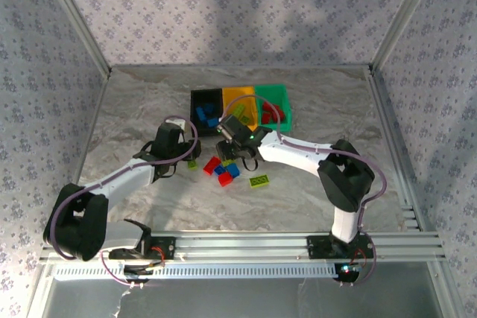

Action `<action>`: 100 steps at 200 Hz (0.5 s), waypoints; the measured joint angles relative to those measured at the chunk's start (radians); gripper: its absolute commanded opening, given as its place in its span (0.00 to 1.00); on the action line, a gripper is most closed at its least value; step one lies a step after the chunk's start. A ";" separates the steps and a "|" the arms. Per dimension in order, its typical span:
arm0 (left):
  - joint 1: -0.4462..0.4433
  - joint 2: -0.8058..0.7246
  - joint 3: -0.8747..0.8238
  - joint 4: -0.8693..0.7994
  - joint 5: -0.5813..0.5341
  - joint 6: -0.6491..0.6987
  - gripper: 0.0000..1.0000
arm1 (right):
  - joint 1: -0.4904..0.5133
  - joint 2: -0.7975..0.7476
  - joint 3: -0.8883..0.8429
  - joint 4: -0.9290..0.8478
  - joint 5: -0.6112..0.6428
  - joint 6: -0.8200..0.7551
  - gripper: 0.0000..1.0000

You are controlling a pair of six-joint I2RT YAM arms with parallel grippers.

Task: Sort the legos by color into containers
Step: Move the lego to the center of the table.

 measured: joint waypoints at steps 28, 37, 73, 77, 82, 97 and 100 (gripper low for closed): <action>0.000 0.000 0.000 0.004 0.007 0.000 0.63 | 0.001 0.001 -0.002 -0.002 -0.016 0.022 0.52; 0.000 0.000 0.000 0.004 0.007 0.000 0.63 | 0.001 0.005 0.000 -0.007 -0.023 0.025 0.52; 0.000 0.000 0.000 0.004 0.007 0.000 0.63 | 0.003 0.056 0.014 -0.025 -0.026 0.026 0.52; 0.000 0.000 0.000 0.004 0.007 0.000 0.63 | 0.003 0.062 0.014 -0.029 -0.026 0.026 0.52; 0.000 0.000 0.000 0.004 0.007 0.000 0.63 | 0.003 0.068 0.015 -0.035 -0.026 0.026 0.52; 0.000 0.000 0.000 0.004 0.007 0.000 0.64 | 0.003 0.087 0.021 -0.053 -0.026 0.026 0.52; 0.000 0.000 0.000 0.004 0.007 0.000 0.64 | 0.003 0.090 0.023 -0.056 -0.025 0.026 0.52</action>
